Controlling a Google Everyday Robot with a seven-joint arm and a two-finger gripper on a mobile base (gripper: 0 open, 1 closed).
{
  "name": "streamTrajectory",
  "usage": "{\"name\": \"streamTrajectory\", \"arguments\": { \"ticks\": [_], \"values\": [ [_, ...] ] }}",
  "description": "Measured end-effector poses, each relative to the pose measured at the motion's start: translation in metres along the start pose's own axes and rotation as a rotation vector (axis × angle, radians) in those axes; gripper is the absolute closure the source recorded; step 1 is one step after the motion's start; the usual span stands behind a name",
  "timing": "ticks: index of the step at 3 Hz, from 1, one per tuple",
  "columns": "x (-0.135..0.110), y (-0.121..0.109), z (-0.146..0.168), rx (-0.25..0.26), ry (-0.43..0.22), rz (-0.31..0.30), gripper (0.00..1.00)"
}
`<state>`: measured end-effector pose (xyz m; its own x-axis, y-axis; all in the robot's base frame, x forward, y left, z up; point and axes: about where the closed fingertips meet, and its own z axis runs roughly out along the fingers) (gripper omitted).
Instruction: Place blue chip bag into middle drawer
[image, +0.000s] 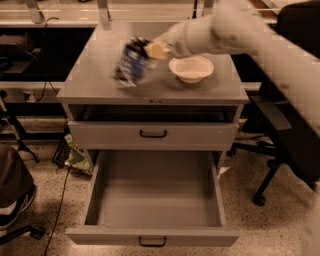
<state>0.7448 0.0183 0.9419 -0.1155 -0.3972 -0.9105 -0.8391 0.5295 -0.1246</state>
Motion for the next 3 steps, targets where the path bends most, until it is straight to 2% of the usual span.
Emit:
{"name": "streamTrajectory", "arguments": {
  "ticks": [1,2,3],
  "values": [
    [0.022,0.042,-0.054,-0.075,0.033,-0.017,1.0],
    [0.055,0.087,-0.096,-0.147,0.03,-0.02,1.0],
    [0.083,0.083,-0.133,-0.112,0.039,0.0,1.0]
  ]
}}
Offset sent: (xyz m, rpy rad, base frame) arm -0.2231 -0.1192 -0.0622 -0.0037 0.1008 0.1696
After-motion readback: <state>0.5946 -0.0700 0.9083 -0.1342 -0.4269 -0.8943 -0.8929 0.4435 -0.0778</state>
